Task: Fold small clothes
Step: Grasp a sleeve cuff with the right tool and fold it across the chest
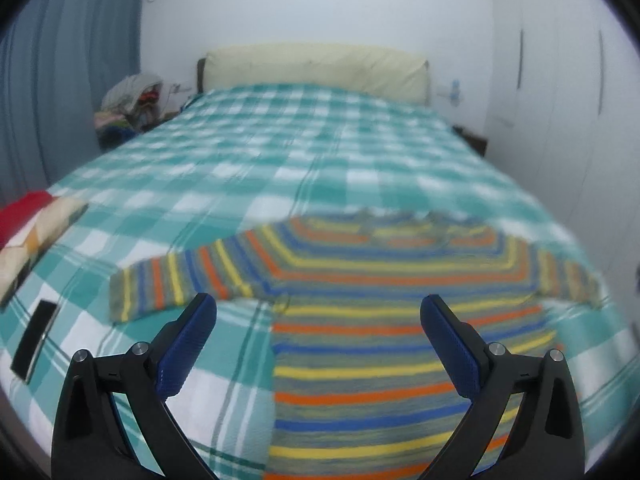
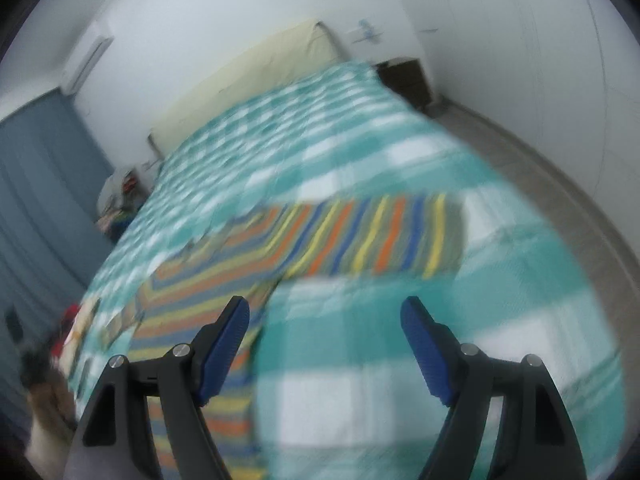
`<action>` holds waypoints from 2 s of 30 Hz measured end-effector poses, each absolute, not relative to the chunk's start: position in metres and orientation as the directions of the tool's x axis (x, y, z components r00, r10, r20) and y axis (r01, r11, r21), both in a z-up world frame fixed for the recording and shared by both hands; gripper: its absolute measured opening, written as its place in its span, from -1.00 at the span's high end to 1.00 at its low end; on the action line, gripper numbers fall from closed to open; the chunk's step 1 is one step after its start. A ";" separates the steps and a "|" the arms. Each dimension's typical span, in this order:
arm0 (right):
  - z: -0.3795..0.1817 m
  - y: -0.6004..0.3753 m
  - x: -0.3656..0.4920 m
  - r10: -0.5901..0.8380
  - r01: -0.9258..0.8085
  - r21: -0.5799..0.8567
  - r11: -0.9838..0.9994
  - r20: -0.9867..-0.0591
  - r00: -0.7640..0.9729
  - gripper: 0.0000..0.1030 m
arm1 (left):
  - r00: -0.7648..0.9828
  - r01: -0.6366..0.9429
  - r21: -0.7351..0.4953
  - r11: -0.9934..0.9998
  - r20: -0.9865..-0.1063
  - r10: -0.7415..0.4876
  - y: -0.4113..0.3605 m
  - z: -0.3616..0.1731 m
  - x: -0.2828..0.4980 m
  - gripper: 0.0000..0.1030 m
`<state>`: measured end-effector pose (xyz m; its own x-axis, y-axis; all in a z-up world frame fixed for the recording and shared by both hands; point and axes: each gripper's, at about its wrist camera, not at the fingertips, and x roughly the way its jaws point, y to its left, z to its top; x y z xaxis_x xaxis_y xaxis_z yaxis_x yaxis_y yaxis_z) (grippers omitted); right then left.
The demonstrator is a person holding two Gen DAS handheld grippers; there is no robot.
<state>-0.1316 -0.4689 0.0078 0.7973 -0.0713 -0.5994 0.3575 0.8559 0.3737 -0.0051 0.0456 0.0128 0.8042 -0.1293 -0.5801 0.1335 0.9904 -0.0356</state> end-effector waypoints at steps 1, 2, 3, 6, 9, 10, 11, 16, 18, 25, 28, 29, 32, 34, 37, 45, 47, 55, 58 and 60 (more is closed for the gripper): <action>0.007 -0.487 -0.122 -0.094 0.387 0.368 0.845 -0.611 0.786 -0.53 | 0.791 0.132 -0.039 0.990 -0.598 -0.129 0.047 0.008 -0.004 -0.98; 0.000 -0.517 -0.108 -0.109 0.433 0.386 0.814 -0.631 0.768 -0.53 | 0.768 0.130 -0.054 0.990 -0.626 -0.135 0.048 0.002 0.001 -0.98; -0.009 -0.538 -0.098 -0.099 0.458 0.415 0.786 -0.646 0.757 -0.53 | 0.753 0.125 -0.076 0.989 -0.642 -0.145 0.051 0.000 0.004 -0.98; -0.050 -0.589 -0.074 0.026 0.496 0.545 0.675 -0.690 0.723 -0.50 | 0.769 0.103 -0.097 0.990 -0.623 -0.141 0.056 0.005 0.005 -0.98; -0.082 -0.611 -0.064 0.093 0.511 0.601 0.615 -0.699 0.709 -0.39 | 0.776 0.079 -0.091 0.993 -0.619 -0.119 0.059 0.006 0.008 -0.98; -0.086 -0.612 -0.060 0.107 0.503 0.600 0.622 -0.702 0.704 -0.37 | 0.770 0.075 -0.098 0.992 -0.627 -0.120 0.059 0.004 0.010 -0.98; -0.087 -0.612 -0.058 0.113 0.498 0.595 0.630 -0.705 0.700 -0.34 | 0.763 0.073 -0.107 0.992 -0.634 -0.124 0.059 0.002 0.012 -0.98; -0.092 -0.609 -0.041 0.149 0.462 0.575 0.675 -0.720 0.678 -0.09 | 0.723 0.079 -0.125 0.989 -0.676 -0.143 0.053 -0.011 0.021 -0.98; -0.096 -0.603 -0.032 0.178 0.438 0.567 0.698 -0.729 0.661 0.34 | 0.722 0.084 -0.109 0.990 -0.679 -0.136 0.048 -0.013 0.021 -0.98; -0.085 -0.591 -0.027 -0.100 0.542 0.243 0.804 -0.845 0.526 0.99 | 0.739 0.097 -0.048 0.994 -0.665 -0.104 0.041 -0.011 0.014 -0.98; -0.086 -0.591 -0.027 -0.093 0.544 0.254 0.800 -0.843 0.530 0.99 | 0.745 0.085 -0.048 0.995 -0.660 -0.096 0.046 -0.009 0.013 -0.98; -0.079 -0.587 -0.027 -0.100 0.527 0.247 0.813 -0.833 0.544 0.98 | 0.745 0.079 -0.051 0.996 -0.661 -0.093 0.048 -0.008 0.014 -0.98; -0.046 -0.565 -0.025 -0.112 0.473 0.250 0.845 -0.782 0.613 0.98 | 0.743 0.057 -0.076 0.995 -0.663 -0.093 0.056 -0.007 0.017 -0.98; -0.016 -0.543 -0.021 -0.081 0.410 0.273 0.870 -0.742 0.665 0.98 | 0.738 0.042 -0.097 0.994 -0.667 -0.096 0.061 -0.006 0.019 -0.98; 0.035 -0.492 0.006 0.016 0.267 0.297 0.917 -0.695 0.719 0.97 | 0.732 0.042 -0.132 0.990 -0.671 -0.121 0.064 -0.003 0.020 -0.98; 0.078 -0.317 0.109 0.259 -0.087 0.273 0.958 -0.694 0.672 0.97 | 0.777 0.018 -0.098 0.995 -0.625 -0.076 0.072 0.009 0.014 -0.98; 0.063 -0.285 0.129 0.273 -0.120 0.258 0.959 -0.714 0.645 0.96 | 0.770 0.013 -0.103 0.995 -0.633 -0.075 0.076 0.007 0.017 -0.98; 0.001 -0.255 0.162 0.548 -0.143 0.562 0.815 -0.666 0.506 -0.26 | 0.742 -0.009 -0.142 0.990 -0.665 -0.088 0.088 0.002 0.022 -0.98; -0.013 -0.269 0.158 0.522 -0.086 0.557 0.826 -0.696 0.493 -0.26 | 0.735 -0.010 -0.155 0.988 -0.670 -0.098 0.089 0.001 0.023 -0.98; -0.037 -0.290 0.150 0.506 -0.017 0.560 0.828 -0.735 0.450 -0.26 | 0.729 -0.008 -0.161 0.987 -0.677 -0.105 0.088 0.000 0.024 -0.98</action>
<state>0.1499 -0.2902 -0.0366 0.4504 0.5063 -0.7354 -0.0172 0.8284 0.5598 0.0237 0.0884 0.0002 0.7285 -0.1047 -0.6769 -0.0079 0.9869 -0.1612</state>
